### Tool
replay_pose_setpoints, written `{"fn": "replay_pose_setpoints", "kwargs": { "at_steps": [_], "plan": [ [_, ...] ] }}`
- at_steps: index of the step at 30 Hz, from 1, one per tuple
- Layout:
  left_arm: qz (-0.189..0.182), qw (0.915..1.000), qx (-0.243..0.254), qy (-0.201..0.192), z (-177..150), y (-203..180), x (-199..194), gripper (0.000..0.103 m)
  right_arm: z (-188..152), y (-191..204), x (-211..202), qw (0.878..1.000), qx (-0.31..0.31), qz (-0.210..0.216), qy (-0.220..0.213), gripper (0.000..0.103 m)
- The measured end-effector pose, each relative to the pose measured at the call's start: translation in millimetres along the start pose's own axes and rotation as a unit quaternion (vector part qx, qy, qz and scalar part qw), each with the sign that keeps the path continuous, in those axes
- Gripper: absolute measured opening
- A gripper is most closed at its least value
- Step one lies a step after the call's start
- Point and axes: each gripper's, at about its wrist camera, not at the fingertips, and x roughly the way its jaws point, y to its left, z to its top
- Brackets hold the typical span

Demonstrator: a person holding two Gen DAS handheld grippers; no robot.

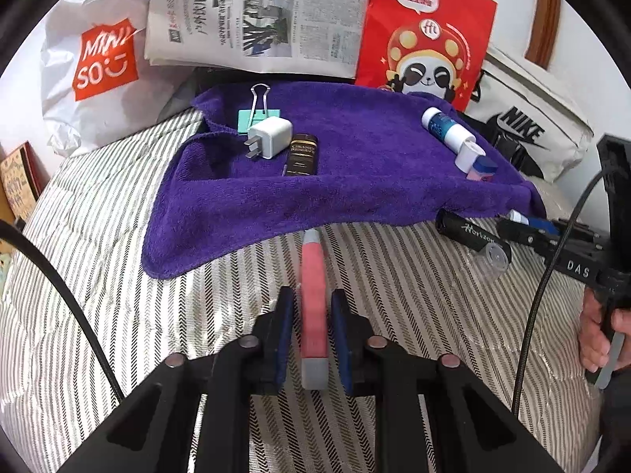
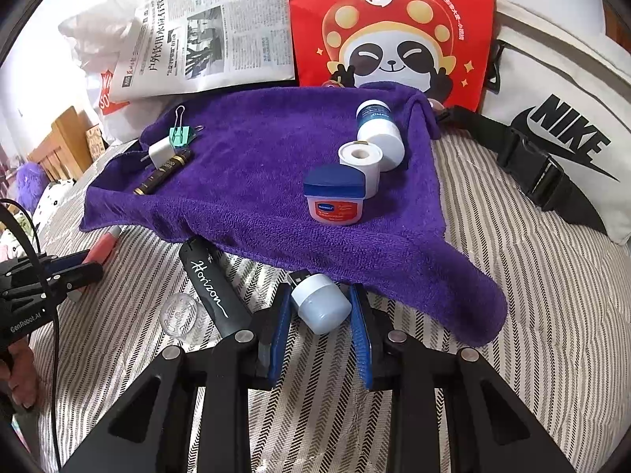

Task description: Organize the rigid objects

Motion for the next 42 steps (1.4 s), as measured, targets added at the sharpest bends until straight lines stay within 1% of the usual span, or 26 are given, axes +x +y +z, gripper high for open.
{"fn": "replay_pose_setpoints", "kwargs": {
  "at_steps": [1,4,7,9,11,14,16,18,22,27,29,31,33,36,39,42],
  "plan": [
    [0.001,1.0000,-0.004,0.000,0.1,1.1,-0.1,0.012,0.0,1.1,0.1,1.000,-0.002,-0.003,0.000,0.030],
    [-0.003,1.0000,-0.009,0.000,0.2,2.7,-0.5,0.012,-0.4,5.7,0.1,1.000,-0.013,-0.016,0.002,0.030],
    [0.007,1.0000,0.002,0.000,0.3,-1.9,-0.5,0.012,-2.2,11.0,-1.4,0.999,-0.029,-0.027,0.004,0.029],
    [-0.002,1.0000,0.007,0.002,0.9,-4.8,0.0,0.012,-4.6,12.5,-4.9,0.999,-0.034,-0.027,0.003,0.029],
    [0.000,0.9999,0.013,0.003,2.0,-8.0,0.2,0.012,-7.3,13.5,-9.1,0.999,-0.039,-0.021,0.000,0.029],
    [-0.012,0.9998,0.014,0.001,5.2,-11.3,-4.0,0.012,-12.2,11.3,-14.5,0.999,-0.041,-0.017,0.004,0.029],
    [-0.008,0.9998,0.011,-0.012,7.8,-11.7,-9.9,0.012,-15.1,8.9,-16.8,0.999,-0.040,-0.022,0.007,0.029],
    [-0.019,0.9997,0.009,-0.010,12.7,-12.8,-12.7,0.012,-17.8,3.8,-21.0,0.999,-0.032,-0.016,0.005,0.029],
    [-0.015,0.9997,0.011,-0.018,21.0,-16.7,-16.1,0.012,-18.1,-3.9,-27.4,1.000,-0.017,-0.007,0.004,0.029],
    [-0.036,0.9992,-0.009,-0.015,33.3,-16.4,-14.9,0.012,-13.5,-10.3,-36.4,1.000,-0.002,0.009,0.000,0.029],
    [-0.030,0.9992,-0.009,-0.024,37.0,-15.9,-16.1,0.012,-9.2,-12.5,-40.9,1.000,0.005,0.020,-0.004,0.029],
    [-0.027,0.9993,-0.010,-0.025,43.1,-14.1,-14.5,0.012,-2.4,-13.5,-46.5,1.000,0.010,0.027,-0.011,0.029],
    [-0.029,0.9990,-0.023,-0.027,49.5,-8.6,-13.3,0.012,6.2,-12.7,-50.8,0.999,0.010,0.033,-0.019,0.029],
    [-0.033,0.9981,-0.042,-0.032,60.4,1.3,-12.4,0.012,25.0,-10.4,-54.6,0.999,0.007,0.041,-0.033,0.029],
    [-0.026,0.9982,-0.043,-0.034,70.0,6.5,-12.6,0.012,48.8,-4.5,-55.2,0.997,0.001,0.050,-0.050,0.029],
    [-0.027,0.9978,-0.047,-0.038,79.3,11.3,-14.3,0.012,69.9,2.2,-47.2,0.997,-0.008,0.050,-0.057,0.029]
  ]
}}
